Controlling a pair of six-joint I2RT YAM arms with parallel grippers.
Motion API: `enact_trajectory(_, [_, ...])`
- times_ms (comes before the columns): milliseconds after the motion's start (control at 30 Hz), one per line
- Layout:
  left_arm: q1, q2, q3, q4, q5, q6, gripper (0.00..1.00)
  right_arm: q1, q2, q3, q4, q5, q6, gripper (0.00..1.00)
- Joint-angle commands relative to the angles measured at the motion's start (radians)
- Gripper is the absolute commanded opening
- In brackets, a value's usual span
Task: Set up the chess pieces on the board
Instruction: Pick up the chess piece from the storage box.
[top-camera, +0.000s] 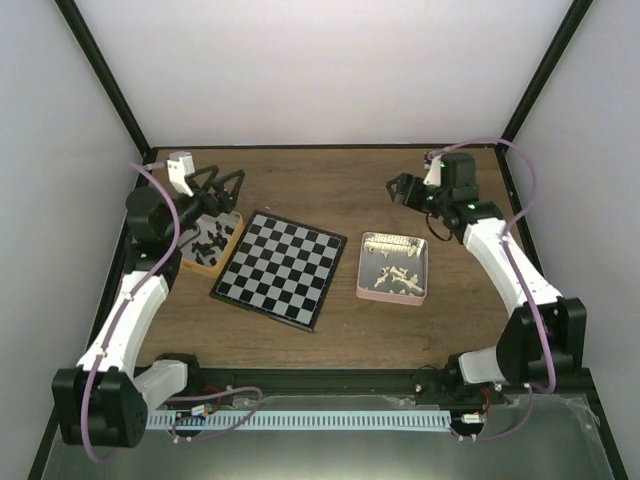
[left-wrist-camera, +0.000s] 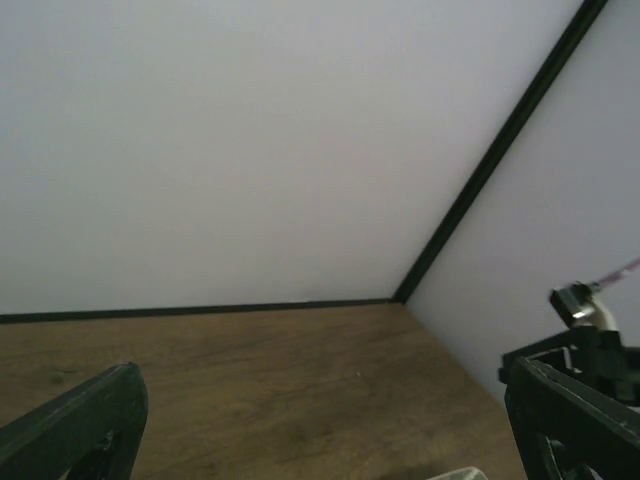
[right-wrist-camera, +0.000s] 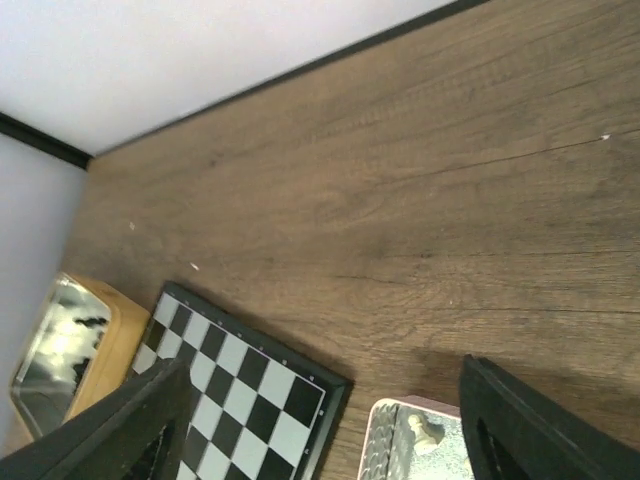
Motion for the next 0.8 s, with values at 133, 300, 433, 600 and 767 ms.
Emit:
enact_trajectory(133, [0.006, 0.118, 0.086, 0.079, 0.148, -0.039, 1.0, 0.122, 0.149, 0.122, -0.166, 0.187, -0.071, 0.64])
enact_trajectory(300, [0.008, 0.111, 0.087, -0.03, 0.045, -0.025, 1.0, 0.177, 0.214, 0.124, -0.203, 0.244, -0.072, 0.41])
enact_trajectory(433, [0.008, 0.1, 0.107, -0.14, -0.022, 0.012, 1.0, 0.182, 0.238, 0.114, -0.213, 0.292, -0.047, 0.31])
enact_trajectory(600, [0.008, 0.079, 0.098, -0.153, -0.022, 0.029, 1.0, 0.185, 0.27, 0.113, -0.244, 0.342, -0.035, 0.31])
enact_trajectory(767, [0.008, 0.075, 0.09, -0.148, -0.01, 0.03, 1.0, 0.214, 0.277, 0.085, -0.268, 0.351, -0.037, 0.31])
